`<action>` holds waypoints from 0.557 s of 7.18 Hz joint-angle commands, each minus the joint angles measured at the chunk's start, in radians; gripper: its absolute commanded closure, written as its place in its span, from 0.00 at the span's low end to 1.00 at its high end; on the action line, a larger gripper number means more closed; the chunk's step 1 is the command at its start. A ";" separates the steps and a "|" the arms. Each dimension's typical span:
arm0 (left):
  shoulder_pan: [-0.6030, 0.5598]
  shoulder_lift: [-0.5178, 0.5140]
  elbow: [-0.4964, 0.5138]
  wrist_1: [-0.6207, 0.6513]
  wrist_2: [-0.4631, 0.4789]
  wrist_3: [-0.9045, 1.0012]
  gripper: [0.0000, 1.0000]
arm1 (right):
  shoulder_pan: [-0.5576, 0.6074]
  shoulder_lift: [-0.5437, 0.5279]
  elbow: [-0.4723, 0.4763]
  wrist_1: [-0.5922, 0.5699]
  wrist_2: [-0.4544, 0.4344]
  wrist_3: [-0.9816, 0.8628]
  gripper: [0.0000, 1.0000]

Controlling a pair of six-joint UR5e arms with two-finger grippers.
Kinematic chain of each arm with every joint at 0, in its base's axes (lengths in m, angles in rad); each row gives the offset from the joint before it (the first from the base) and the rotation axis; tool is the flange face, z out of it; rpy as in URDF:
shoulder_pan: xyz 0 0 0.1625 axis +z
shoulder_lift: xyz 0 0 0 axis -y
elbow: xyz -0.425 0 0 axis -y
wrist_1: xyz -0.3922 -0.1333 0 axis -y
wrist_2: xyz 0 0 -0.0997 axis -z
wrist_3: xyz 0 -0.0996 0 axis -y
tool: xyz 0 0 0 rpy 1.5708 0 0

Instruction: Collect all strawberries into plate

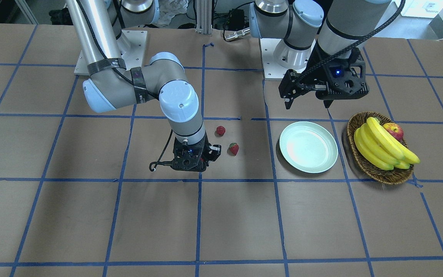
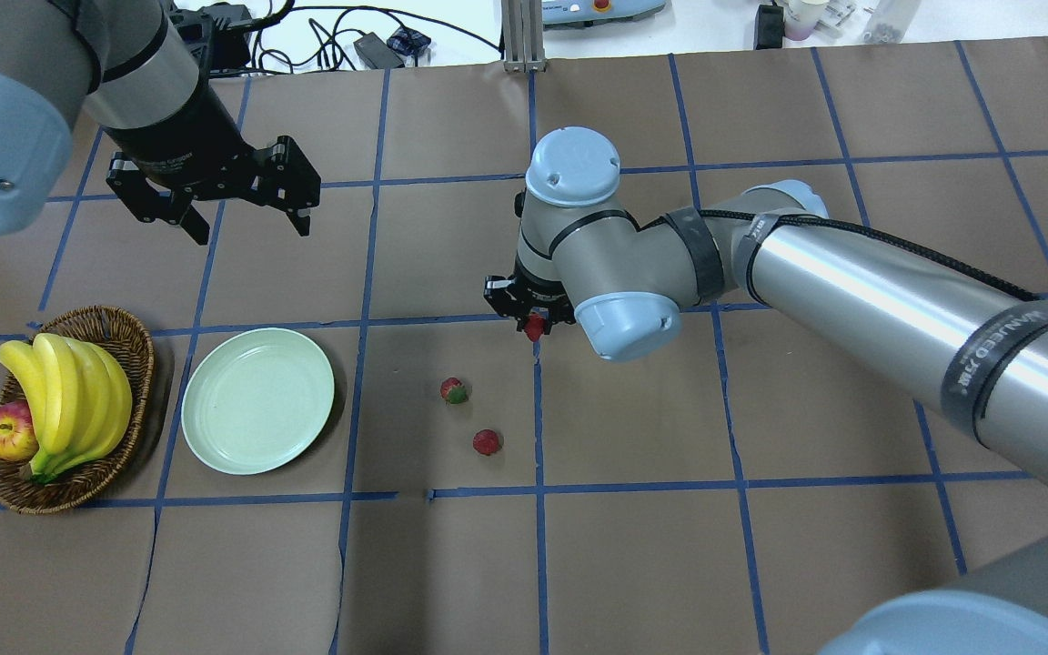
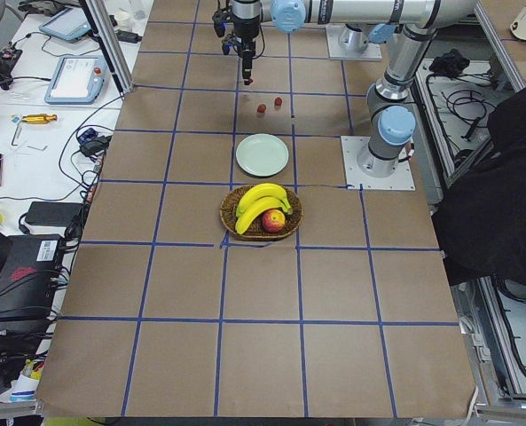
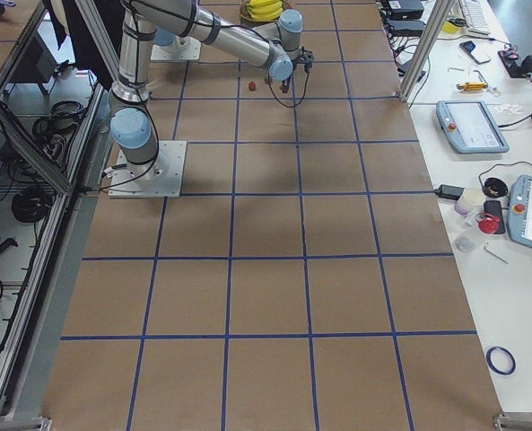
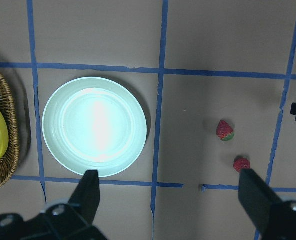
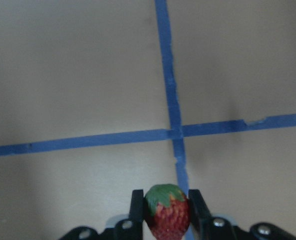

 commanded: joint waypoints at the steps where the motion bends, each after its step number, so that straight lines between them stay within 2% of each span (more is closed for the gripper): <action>1: 0.000 0.002 0.003 0.000 0.002 0.002 0.00 | 0.052 0.023 -0.051 0.003 0.046 0.108 1.00; 3: 0.000 0.002 0.000 0.000 0.002 0.000 0.00 | 0.052 0.067 -0.034 0.051 0.044 0.067 1.00; 4: 0.000 0.002 0.000 0.000 0.002 0.000 0.00 | 0.052 0.074 -0.018 0.125 0.049 0.074 1.00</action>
